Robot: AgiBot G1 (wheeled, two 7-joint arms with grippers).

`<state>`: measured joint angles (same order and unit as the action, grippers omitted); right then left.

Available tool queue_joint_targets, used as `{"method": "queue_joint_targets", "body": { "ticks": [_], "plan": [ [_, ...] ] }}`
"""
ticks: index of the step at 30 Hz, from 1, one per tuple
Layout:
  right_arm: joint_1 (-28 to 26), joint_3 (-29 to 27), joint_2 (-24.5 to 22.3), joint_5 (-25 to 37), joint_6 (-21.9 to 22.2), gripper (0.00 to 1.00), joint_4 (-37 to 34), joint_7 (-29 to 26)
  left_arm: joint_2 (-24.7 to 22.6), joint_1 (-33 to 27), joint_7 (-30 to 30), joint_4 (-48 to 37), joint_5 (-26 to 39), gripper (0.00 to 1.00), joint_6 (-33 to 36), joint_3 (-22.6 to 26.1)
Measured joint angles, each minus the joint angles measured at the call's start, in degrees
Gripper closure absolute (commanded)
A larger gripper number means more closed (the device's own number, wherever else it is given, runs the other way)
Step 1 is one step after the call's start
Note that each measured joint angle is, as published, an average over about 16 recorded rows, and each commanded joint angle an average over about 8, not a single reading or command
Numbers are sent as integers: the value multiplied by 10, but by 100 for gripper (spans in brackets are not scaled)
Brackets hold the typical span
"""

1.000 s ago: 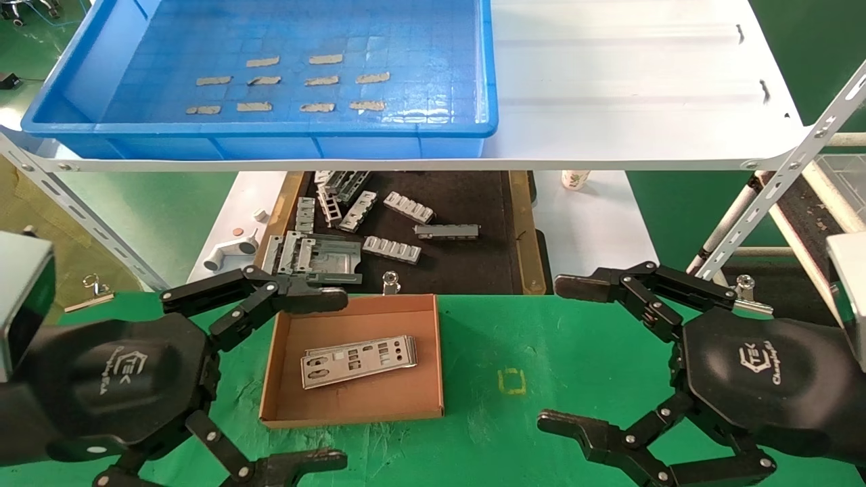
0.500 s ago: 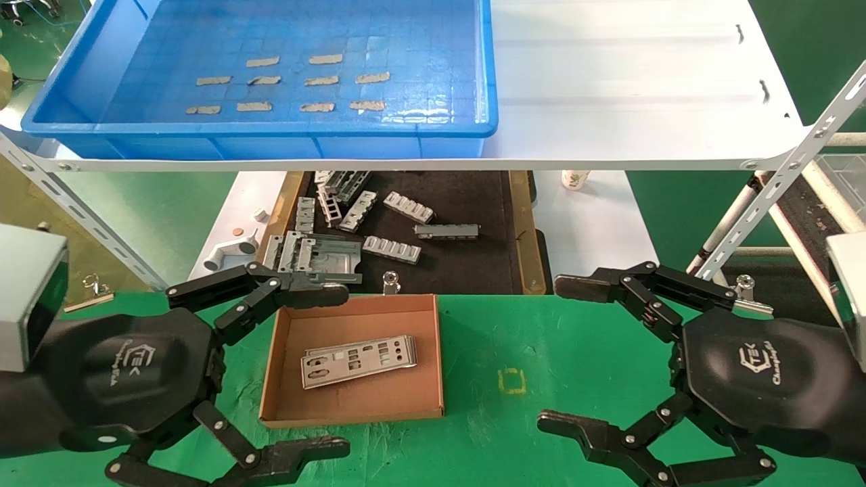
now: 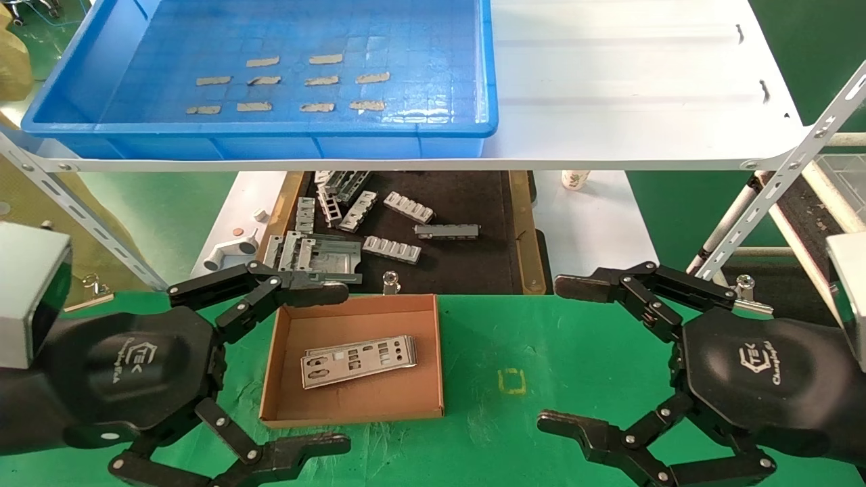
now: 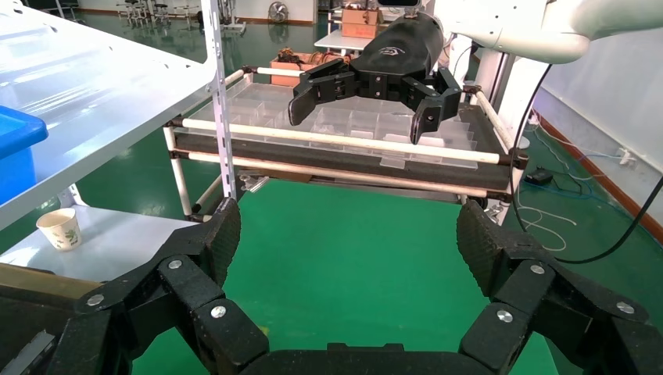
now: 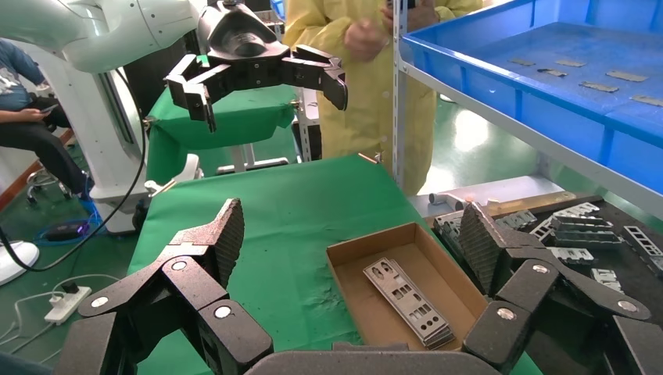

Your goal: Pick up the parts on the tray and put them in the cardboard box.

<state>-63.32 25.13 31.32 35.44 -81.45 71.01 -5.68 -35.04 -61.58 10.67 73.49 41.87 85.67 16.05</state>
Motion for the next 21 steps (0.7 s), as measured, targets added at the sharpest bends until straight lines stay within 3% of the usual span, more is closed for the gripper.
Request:
{"method": "queue_joint_targets", "body": {
  "ticks": [21],
  "plan": [
    [0,0,0,0,0,0,0,0,-1,-1,-1,-2,1,0,0,1]
  ]
}}
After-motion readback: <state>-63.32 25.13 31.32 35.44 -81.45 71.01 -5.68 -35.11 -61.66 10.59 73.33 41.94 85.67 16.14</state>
